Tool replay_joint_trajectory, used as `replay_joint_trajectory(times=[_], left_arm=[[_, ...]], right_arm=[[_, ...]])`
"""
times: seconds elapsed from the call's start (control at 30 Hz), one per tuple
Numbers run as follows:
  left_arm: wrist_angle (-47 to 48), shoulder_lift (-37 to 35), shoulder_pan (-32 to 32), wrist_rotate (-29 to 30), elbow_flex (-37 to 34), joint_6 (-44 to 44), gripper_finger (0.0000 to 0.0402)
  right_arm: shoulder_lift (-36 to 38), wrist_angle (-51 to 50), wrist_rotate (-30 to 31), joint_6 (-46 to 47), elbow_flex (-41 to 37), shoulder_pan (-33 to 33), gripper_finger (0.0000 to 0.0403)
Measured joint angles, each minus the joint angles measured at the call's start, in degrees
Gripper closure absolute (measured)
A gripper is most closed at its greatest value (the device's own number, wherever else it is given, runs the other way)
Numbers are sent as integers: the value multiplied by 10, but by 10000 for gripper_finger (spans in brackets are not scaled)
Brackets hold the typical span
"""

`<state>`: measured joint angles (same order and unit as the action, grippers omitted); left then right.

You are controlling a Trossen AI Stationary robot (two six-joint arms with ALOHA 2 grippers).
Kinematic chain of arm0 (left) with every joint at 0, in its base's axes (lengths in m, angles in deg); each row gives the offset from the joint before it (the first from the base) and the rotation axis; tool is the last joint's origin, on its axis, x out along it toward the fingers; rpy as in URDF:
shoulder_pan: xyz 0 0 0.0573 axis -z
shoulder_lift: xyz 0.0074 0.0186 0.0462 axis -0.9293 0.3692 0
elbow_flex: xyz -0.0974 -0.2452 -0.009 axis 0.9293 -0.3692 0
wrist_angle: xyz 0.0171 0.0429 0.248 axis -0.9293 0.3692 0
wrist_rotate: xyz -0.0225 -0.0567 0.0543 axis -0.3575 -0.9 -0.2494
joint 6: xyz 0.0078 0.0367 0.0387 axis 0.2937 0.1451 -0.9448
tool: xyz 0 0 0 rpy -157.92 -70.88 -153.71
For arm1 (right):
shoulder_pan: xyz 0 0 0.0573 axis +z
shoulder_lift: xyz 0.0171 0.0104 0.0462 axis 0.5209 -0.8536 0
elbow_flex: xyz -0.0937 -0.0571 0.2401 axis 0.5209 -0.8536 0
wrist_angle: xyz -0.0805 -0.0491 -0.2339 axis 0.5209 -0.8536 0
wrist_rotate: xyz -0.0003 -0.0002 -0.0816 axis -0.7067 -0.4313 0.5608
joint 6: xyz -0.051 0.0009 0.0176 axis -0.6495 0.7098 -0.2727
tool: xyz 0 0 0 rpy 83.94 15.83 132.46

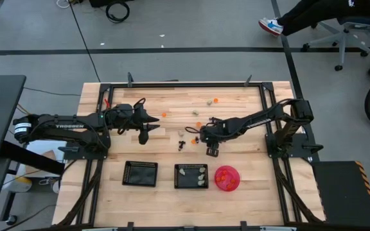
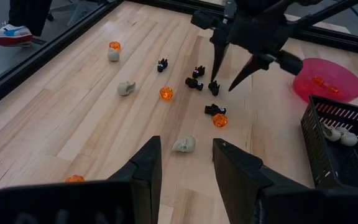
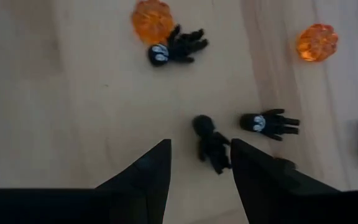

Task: Sort Halloween decoration
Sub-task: Put the black skeleton toy into the left black bin

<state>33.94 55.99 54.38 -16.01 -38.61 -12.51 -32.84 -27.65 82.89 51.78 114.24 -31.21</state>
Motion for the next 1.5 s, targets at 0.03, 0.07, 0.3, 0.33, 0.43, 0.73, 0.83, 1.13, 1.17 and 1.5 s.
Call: replay_joint_trajectory(times=[0.03,0.07,0.3,0.33,0.43,0.73,0.83,1.13,1.17,1.5], left_arm=[[0,0,0,0,0,0,285],[0,0,0,0,0,0,285],[0,0,0,0,0,0,285],[0,0,0,0,0,0,285],[0,0,0,0,0,0,285],[0,0,0,0,0,0,285],[0,0,0,0,0,0,285],[0,0,0,0,0,0,285],[0,0,0,0,0,0,285],[5,0,0,0,0,0,285]], right_arm=[[0,9,11,-3,-6,0,234],[0,15,19,-6,-10,0,234],[2,84,22,-13,-51,-2,234],[2,94,21,-13,-58,-3,234],[5,117,20,-10,-74,-3,234],[3,132,12,-9,-83,-3,243],[3,132,3,0,-84,-3,266],[2,132,-15,5,-84,-3,353],[2,132,-15,7,-84,-3,357],[-4,123,-22,18,-53,9,359]])
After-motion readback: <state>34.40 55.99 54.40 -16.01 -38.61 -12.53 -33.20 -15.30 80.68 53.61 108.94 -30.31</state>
